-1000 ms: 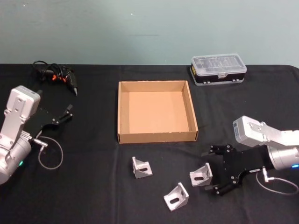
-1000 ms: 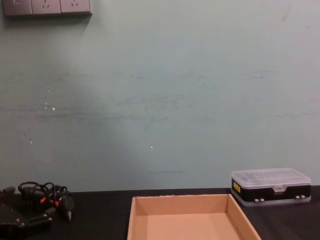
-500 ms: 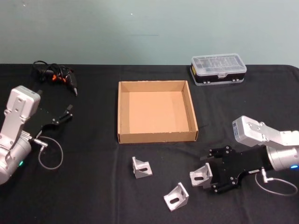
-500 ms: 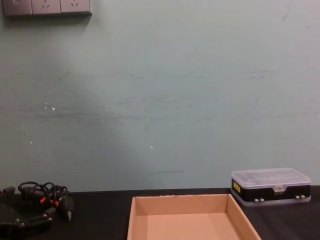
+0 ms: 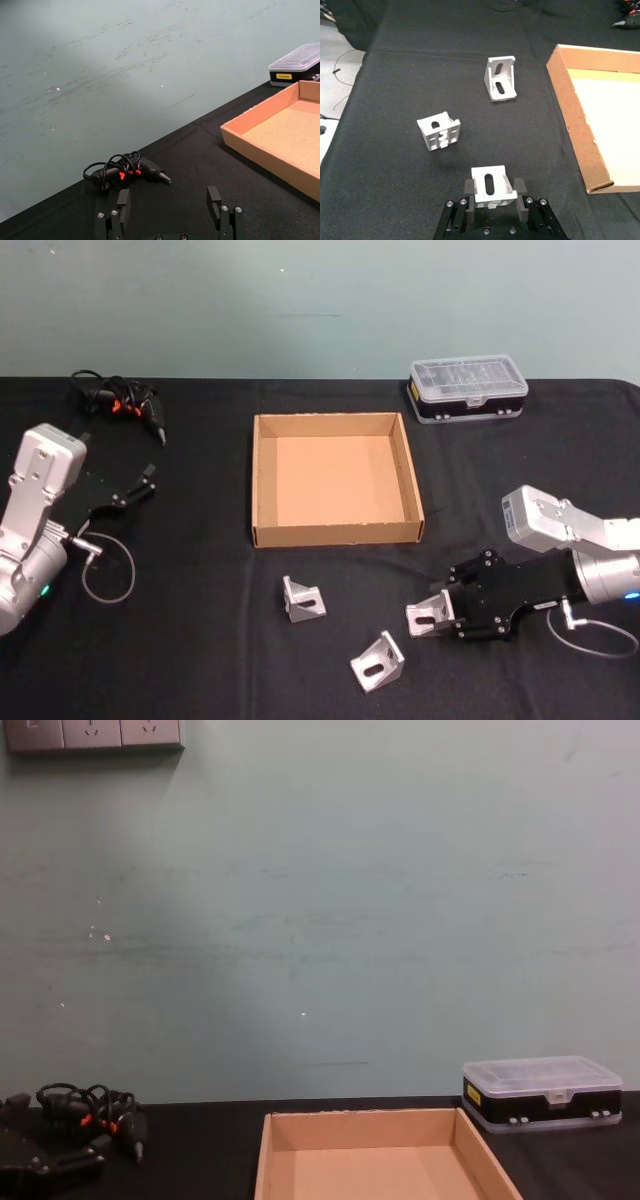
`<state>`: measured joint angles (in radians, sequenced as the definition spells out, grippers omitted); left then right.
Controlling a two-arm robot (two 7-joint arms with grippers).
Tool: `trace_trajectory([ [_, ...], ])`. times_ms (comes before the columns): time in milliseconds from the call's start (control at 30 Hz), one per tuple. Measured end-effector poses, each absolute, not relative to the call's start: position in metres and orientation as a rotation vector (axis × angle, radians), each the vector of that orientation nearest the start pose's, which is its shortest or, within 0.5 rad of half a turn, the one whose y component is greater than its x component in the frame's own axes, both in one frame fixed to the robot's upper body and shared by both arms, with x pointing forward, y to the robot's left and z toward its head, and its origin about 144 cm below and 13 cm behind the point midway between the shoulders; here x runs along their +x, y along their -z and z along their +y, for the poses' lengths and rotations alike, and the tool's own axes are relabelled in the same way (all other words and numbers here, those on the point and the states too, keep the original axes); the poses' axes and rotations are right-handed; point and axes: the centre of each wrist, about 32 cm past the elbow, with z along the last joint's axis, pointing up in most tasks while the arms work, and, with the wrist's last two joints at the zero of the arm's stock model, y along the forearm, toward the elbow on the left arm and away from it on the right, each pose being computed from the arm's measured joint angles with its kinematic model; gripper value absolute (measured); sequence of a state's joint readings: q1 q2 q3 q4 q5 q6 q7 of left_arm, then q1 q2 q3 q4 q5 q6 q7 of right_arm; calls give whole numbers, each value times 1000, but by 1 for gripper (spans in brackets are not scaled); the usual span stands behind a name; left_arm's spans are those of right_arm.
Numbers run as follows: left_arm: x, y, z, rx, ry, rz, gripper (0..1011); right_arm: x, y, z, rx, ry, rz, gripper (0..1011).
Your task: Use one hand to pick up the angle iron from the table and place it into the box.
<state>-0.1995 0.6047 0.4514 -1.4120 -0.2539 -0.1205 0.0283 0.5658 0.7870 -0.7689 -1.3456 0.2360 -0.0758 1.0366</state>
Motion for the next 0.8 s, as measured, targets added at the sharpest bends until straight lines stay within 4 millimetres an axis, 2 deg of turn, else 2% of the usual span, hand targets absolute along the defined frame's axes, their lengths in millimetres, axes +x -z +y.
trace_trajectory([
  [300,489,-1140,310,304,-1248,-285,1000,547,-1214,-334,-665,113,-223,476],
  [467,489,-1140,310,304,-1248,-285,1000,545,-1224,-336,-617,154,-247,474],
  [600,489,-1140,310,304,-1248,-285,1000,541,-1236,-337,-523,254,-266,474],
  [800,489,-1140,310,304,-1248,-285,1000,537,-1243,-322,-422,400,-259,474],
])
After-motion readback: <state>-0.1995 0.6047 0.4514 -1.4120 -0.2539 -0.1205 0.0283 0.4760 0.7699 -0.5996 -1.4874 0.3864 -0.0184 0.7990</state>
